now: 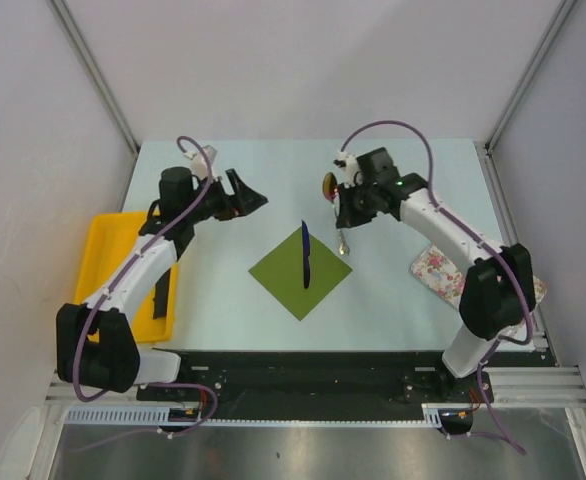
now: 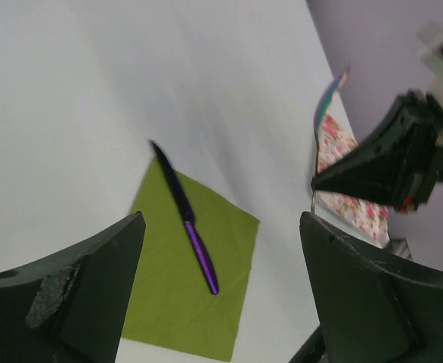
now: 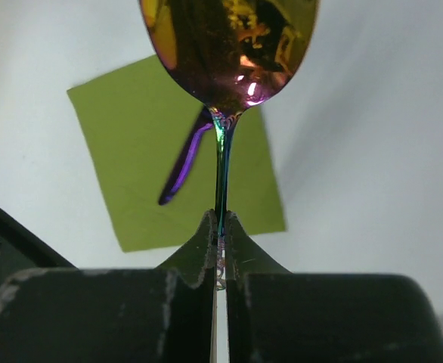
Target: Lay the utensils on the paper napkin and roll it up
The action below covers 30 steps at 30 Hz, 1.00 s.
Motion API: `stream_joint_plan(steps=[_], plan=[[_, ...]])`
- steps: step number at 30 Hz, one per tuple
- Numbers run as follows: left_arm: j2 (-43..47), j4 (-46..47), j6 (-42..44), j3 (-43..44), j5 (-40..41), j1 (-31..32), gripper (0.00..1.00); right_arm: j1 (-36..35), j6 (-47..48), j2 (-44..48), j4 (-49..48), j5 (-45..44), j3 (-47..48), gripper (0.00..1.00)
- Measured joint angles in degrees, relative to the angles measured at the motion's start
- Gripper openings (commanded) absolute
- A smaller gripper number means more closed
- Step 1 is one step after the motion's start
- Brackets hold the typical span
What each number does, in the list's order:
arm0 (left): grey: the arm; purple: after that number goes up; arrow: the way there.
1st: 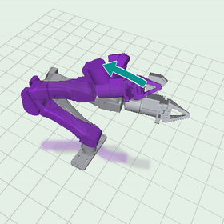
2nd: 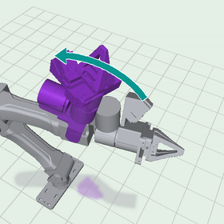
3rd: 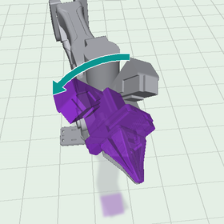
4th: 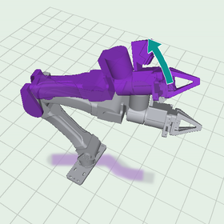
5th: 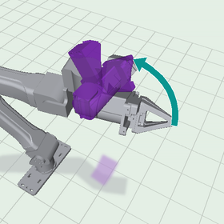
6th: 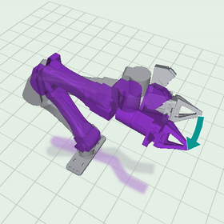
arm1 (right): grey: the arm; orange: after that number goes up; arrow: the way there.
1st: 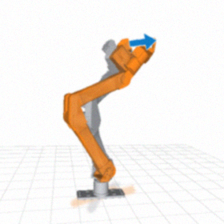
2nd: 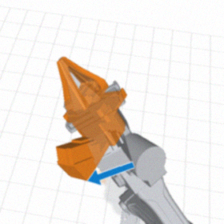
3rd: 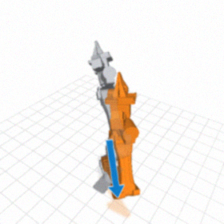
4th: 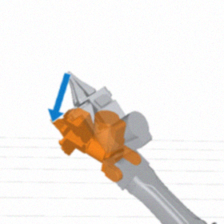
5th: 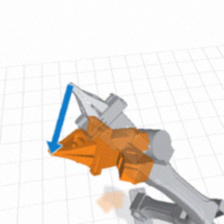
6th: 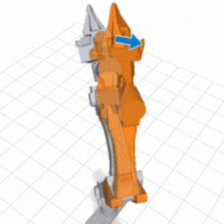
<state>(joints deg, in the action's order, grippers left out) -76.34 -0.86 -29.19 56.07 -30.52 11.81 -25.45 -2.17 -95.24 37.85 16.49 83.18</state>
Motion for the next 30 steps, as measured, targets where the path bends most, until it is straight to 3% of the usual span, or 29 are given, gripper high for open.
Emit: stream_joint_plan(steps=[5,8,19,30], plan=[[1.05,-1.31,-2.38,-2.67,2.47,-9.09,0.89,-8.61,-10.08,-9.29,-0.98,-3.15,4.63,0.0],[1.57,-2.51,-2.05,-2.69,3.45,-11.26,0.89,-11.87,-14.73,-14.36,-1.36,-4.72,8.04,0.0],[4.0,-5.44,0.79,-2.93,3.41,-13.79,0.89,-17.0,-27.36,-21.75,-0.81,-10.6,13.09,0.0],[4.85,-6.21,1.44,-5.29,3.39,-13.92,0.89,-17.84,-30.86,-24.22,0.61,-13.68,13.07,0.0]])
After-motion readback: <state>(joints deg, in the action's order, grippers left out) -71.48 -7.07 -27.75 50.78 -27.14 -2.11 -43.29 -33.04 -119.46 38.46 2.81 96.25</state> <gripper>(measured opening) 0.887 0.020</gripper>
